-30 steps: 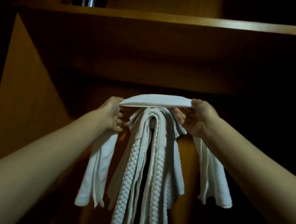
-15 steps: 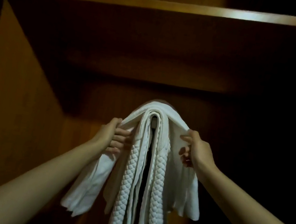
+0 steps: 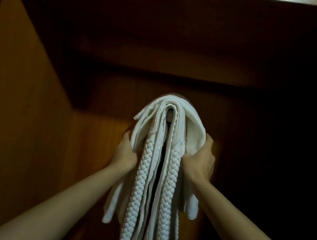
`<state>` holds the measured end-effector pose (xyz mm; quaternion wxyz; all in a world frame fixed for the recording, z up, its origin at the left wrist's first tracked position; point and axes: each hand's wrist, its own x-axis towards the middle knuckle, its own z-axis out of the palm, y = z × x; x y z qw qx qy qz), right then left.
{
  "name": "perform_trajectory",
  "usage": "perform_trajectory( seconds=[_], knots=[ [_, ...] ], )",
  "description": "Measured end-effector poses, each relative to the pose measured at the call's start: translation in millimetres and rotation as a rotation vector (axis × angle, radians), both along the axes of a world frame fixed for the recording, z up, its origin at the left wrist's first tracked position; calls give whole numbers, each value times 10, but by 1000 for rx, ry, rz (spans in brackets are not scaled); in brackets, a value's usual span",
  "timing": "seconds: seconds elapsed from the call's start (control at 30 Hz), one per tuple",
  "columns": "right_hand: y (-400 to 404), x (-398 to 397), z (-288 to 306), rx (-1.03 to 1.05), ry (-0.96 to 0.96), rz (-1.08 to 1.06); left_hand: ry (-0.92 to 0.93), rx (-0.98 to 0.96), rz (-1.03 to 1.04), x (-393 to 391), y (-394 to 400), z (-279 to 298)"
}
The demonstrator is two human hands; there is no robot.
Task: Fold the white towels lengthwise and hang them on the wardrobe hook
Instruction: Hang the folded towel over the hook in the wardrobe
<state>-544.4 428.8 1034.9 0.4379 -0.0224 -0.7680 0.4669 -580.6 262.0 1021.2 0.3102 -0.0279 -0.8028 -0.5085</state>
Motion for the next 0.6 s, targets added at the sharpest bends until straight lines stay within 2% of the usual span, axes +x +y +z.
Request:
perform_trajectory(
  seconds=[0.07, 0.13, 0.23, 0.37, 0.43, 0.5, 0.53, 0.6],
  knots=[
    [92, -29, -84, 43, 27, -22, 39, -131, -4, 4, -4, -59],
    [246, -28, -180, 211, 84, -77, 125, -196, -51, 4, -34, -142],
    [473, 22, -302, 472, 186, -122, 211, -173, -118, 58, -110, -270],
    [355, 75, -521, 533, 113, 105, 184, -185, -254, 142, -114, -545],
    [194, 43, -641, 476, 23, 297, 120, -173, -333, 167, -37, -760],
    [24, 33, -716, 268, -42, 525, 17, -171, -334, 136, 26, -973],
    [-17, -19, -760, 151, -39, 618, -34, -178, -329, 114, 48, -1050],
    [-35, -63, -866, 106, 0, 751, -90, -177, -358, 95, 68, -1153]
  ],
)
